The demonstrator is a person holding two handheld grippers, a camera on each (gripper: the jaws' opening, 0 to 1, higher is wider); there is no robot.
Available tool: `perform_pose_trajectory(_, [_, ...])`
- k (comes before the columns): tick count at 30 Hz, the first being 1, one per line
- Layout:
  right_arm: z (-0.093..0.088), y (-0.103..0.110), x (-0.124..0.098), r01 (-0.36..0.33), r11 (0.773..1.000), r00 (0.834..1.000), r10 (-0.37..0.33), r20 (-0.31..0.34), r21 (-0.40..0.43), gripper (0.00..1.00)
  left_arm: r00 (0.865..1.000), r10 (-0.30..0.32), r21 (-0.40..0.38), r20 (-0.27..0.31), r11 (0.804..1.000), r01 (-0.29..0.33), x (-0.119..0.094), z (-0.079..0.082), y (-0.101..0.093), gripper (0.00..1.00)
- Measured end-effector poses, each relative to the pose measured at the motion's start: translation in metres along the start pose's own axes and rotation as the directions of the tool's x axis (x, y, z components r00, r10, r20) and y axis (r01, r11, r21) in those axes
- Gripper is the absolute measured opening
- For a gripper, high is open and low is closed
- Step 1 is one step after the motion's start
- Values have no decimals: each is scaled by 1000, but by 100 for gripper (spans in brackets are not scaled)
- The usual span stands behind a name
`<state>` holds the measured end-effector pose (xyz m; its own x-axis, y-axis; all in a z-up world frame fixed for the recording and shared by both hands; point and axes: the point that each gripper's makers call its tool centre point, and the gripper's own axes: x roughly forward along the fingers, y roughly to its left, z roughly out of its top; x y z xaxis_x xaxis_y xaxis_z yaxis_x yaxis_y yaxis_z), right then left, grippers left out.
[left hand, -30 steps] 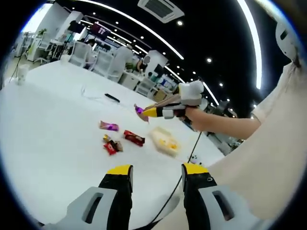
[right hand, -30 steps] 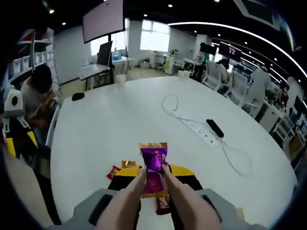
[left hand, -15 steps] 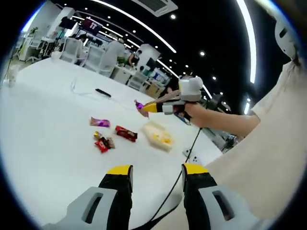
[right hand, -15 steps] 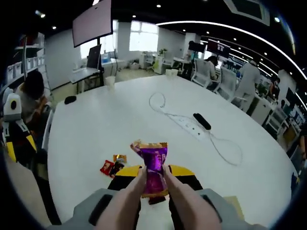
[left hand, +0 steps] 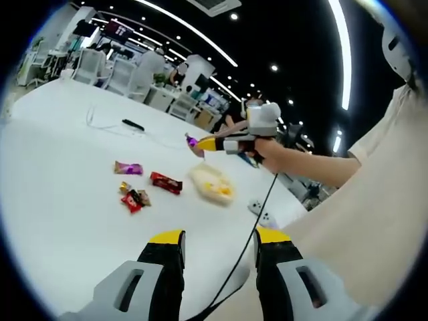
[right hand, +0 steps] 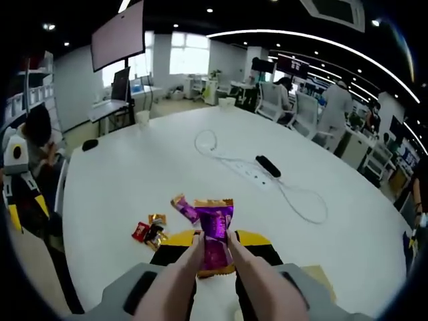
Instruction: Place the target food into the container with the food tongs after gripping and lifting it, then release it inside without dropping or visibly crushing the food.
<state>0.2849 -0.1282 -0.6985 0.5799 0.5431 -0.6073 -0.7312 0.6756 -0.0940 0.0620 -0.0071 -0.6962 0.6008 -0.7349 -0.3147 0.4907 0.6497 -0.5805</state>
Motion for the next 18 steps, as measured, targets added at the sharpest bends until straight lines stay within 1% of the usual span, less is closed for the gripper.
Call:
perform_pose_trajectory(6, [-10,-12,-9,30,999,1000,-30,-7,31,20,1000,-23,9,-14,1000,23,6,1,-2,40])
perform_pose_trajectory(9, [-11,-15,-15,40,999,999,-40,-8,31,20,999,-33,16,-23,999,34,9,0,-4,40])
perform_pose_trajectory(15, [-21,-35,-23,72,996,997,-72,-7,51,21,999,-42,20,-29,999,43,13,0,-8,40])
perform_pose_trajectory(18, [-28,-44,-25,86,994,996,-85,-10,64,20,998,-51,27,-45,998,52,17,-3,-11,40])
